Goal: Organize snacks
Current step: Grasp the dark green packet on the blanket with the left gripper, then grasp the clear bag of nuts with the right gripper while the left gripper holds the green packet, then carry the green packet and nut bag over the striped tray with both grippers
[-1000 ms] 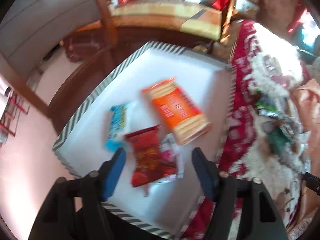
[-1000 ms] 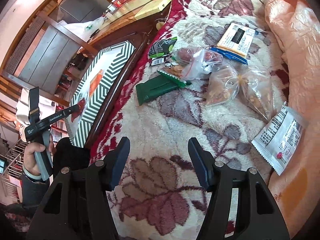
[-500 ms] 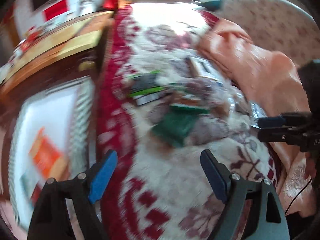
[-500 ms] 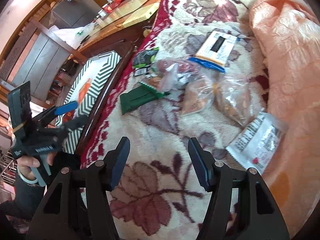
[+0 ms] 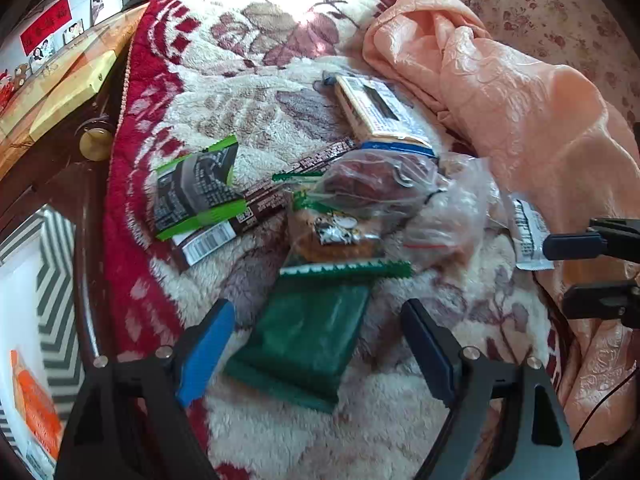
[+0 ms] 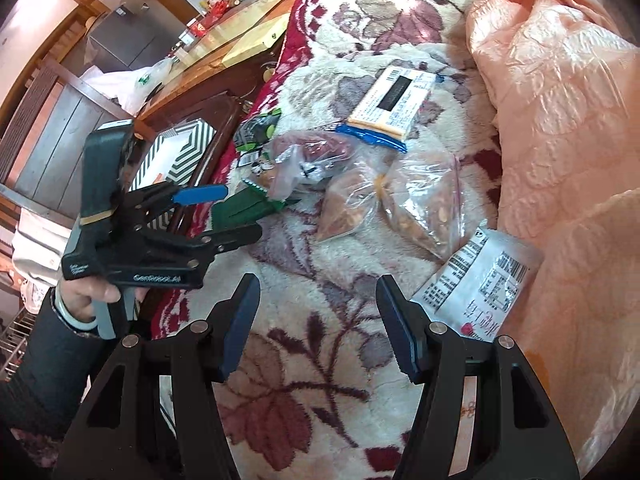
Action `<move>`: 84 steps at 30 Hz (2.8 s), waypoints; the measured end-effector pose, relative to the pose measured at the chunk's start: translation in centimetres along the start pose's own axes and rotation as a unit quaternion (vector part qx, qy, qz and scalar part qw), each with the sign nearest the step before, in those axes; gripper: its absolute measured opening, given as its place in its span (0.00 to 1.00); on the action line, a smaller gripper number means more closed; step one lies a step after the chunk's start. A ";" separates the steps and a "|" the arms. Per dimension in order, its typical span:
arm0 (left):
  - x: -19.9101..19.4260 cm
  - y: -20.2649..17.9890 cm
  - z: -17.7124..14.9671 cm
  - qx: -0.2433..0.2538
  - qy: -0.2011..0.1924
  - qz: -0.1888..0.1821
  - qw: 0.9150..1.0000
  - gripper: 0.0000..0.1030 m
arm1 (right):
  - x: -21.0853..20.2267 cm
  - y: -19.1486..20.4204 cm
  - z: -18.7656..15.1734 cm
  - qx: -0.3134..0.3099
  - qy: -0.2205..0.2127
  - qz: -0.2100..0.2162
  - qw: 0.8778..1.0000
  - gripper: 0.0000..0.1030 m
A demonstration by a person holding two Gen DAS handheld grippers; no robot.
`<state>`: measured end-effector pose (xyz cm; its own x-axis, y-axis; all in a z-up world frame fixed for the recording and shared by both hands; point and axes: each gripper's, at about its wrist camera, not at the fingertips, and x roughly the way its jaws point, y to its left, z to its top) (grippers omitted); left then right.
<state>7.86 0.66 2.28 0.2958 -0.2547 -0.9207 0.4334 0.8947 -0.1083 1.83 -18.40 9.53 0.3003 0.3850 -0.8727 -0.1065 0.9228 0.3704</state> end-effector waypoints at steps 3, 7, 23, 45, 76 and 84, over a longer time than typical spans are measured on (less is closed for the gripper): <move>0.2 0.0 0.3 -0.005 0.000 -0.008 1.000 0.55 | -0.1 -0.5 0.1 0.006 -0.004 -0.001 1.000 0.59; 0.0 -0.6 0.3 0.006 -0.009 -0.014 1.000 0.45 | 0.0 -0.6 0.6 0.000 -0.009 -0.016 1.000 0.59; -2.0 0.3 -2.1 -0.039 -0.030 -0.004 0.999 0.45 | 3.5 -3.0 3.9 0.084 -0.035 -0.085 0.992 0.77; -5.7 0.6 -6.7 -0.086 -0.068 0.028 0.994 0.45 | 1.1 0.2 1.0 -0.047 -0.053 -0.084 0.994 0.40; -12.6 4.8 -11.4 -0.172 -0.126 0.114 0.970 0.45 | 3.1 11.0 -0.2 -0.143 -0.033 -0.038 0.988 0.40; -13.4 6.5 -12.4 -0.192 -0.129 0.123 0.965 0.45 | 4.3 13.0 0.2 -0.158 -0.024 -0.028 0.987 0.40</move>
<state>-3.80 14.41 9.23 0.5733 -0.0564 -0.8174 -0.0099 0.9971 -0.0757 1.96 -4.77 10.61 0.3586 0.3386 -0.8699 -0.3762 0.9053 0.1973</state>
